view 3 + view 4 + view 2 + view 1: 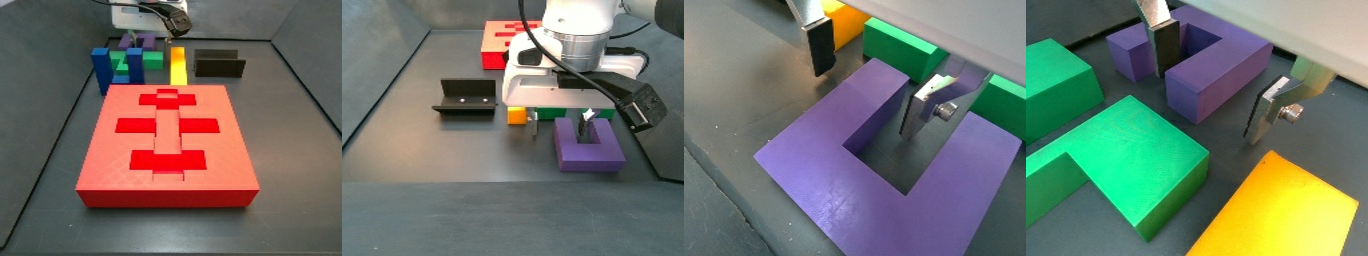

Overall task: Pick up the purple object. Move up. Place the purple object on the fixture. Regrasp the purple object. Move to above the board. Insert the purple object.
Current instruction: Pick up the purple object.

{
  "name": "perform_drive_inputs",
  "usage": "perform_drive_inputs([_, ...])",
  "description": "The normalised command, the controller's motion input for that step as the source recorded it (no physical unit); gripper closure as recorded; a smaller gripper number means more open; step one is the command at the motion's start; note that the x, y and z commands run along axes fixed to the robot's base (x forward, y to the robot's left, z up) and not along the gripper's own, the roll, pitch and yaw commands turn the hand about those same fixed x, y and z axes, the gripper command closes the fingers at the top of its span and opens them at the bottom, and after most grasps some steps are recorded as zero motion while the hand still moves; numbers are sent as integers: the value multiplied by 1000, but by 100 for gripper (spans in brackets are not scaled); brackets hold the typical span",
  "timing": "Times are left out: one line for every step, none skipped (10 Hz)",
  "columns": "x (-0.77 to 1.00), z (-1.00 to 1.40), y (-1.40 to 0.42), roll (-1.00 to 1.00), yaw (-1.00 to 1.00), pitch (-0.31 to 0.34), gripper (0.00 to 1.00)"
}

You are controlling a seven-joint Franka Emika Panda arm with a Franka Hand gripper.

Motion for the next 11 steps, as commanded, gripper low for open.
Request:
perform_drive_inputs([0, -66, -83, 13, 0, 0, 0])
perform_drive_inputs([0, -71, -80, 0, 0, 0, 0])
perform_drive_inputs([0, -63, -43, 0, 0, 0, 0])
perform_drive_inputs([0, 0, 0, 0, 0, 0, 0])
perform_drive_inputs([0, 0, 0, 0, 0, 0, 100])
perform_drive_inputs([0, 0, 0, 0, 0, 0, 100])
perform_drive_inputs([0, 0, 0, 0, 0, 0, 100])
perform_drive_inputs([0, 0, 0, 0, 0, 0, 100])
perform_drive_inputs([0, 0, 0, 0, 0, 0, 100])
perform_drive_inputs([0, 0, 0, 0, 0, 0, 100])
perform_drive_inputs([0, 0, 0, 0, 0, 0, 100])
